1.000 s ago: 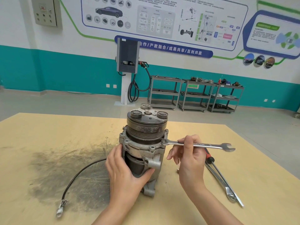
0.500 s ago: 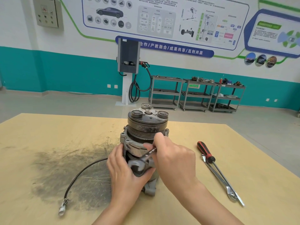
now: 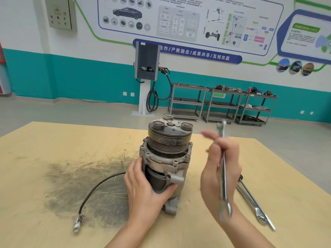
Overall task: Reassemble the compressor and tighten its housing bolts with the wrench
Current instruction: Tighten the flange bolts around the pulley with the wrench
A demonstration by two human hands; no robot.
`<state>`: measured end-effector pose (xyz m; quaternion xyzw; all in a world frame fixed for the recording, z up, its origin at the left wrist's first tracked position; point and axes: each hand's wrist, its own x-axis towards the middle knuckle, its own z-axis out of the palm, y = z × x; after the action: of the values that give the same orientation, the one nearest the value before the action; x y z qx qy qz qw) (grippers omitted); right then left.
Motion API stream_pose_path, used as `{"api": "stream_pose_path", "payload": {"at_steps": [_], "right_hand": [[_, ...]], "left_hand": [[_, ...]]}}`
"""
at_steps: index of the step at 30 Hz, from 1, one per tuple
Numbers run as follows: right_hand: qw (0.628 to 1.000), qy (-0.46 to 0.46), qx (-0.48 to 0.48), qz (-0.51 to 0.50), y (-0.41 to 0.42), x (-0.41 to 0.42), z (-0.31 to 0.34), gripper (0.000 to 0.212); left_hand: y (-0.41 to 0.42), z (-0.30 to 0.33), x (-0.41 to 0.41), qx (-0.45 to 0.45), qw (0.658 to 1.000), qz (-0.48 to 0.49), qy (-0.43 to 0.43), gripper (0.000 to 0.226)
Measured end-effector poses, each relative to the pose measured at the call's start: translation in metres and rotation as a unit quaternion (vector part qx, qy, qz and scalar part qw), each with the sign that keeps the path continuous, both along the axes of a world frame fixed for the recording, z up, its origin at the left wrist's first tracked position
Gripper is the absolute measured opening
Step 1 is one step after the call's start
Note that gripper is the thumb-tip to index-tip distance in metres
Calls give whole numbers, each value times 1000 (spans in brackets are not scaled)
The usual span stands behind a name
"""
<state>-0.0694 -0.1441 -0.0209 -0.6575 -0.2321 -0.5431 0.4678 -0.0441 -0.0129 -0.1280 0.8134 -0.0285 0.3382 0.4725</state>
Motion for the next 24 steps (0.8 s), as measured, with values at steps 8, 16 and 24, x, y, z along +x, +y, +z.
{"api": "stream_pose_path", "payload": {"at_steps": [8,16,24], "right_hand": [[940,313,62,124,20,27,20,63],[937,294,107,158,30,41,6,56],[911,337,54,233,1,73,8,59]], "left_hand": [[0,9,-7,2,1000,7,16,117],[-2,13,-11,-11,1000,6,29,116],[-19,14,-20,-50,998,17,20,115]]}}
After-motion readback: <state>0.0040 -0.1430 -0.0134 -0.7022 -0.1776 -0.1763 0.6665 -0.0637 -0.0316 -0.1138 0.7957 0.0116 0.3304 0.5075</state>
